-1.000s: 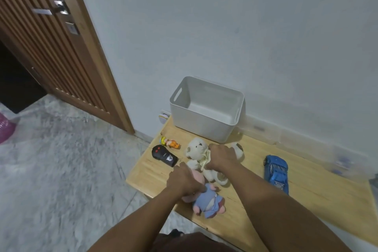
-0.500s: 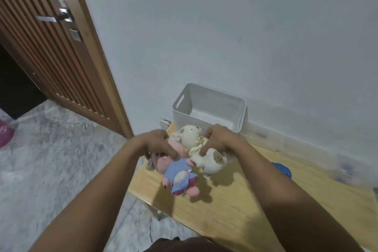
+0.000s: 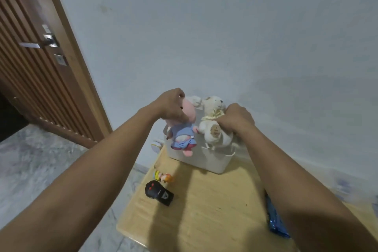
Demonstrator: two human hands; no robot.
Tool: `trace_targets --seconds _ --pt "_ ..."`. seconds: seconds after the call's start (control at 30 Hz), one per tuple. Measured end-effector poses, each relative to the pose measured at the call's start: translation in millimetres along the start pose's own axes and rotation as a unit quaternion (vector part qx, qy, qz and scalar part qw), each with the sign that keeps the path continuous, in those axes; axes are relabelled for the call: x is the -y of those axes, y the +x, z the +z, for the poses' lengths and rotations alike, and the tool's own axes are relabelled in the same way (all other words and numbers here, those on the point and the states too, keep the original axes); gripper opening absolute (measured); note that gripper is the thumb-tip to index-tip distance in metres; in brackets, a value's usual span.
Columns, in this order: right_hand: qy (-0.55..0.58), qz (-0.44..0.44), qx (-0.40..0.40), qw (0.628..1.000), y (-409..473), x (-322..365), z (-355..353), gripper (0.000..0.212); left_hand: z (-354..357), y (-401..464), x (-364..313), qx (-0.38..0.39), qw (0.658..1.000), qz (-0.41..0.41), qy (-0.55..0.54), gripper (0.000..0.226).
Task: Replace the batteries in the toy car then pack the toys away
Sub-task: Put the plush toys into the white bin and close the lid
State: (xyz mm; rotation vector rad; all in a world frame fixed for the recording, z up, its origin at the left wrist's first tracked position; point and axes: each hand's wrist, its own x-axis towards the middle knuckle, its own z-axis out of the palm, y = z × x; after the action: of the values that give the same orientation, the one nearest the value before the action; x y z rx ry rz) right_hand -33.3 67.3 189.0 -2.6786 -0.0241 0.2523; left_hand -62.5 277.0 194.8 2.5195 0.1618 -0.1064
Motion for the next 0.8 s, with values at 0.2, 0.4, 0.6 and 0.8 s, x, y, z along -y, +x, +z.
trace_targets --seconds 0.2,0.4,0.6,0.8 --pt "0.003 0.039 -0.051 0.998 29.6 -0.5 23.4 0.066 9.4 59.3 -12.0 0.043 0.996 0.035 0.067 0.064" --pt "0.006 0.065 -0.046 0.997 50.3 -6.8 61.5 0.085 37.8 96.0 2.0 0.117 0.987 0.041 0.107 0.077" --pt "0.01 0.077 -0.023 0.997 67.1 -15.4 89.0 0.086 67.3 119.8 17.0 0.142 0.983 0.04 0.109 0.076" --pt "-0.013 0.092 0.005 0.996 69.2 -31.0 119.4 0.073 104.8 116.7 40.4 0.149 0.984 0.02 0.097 0.071"
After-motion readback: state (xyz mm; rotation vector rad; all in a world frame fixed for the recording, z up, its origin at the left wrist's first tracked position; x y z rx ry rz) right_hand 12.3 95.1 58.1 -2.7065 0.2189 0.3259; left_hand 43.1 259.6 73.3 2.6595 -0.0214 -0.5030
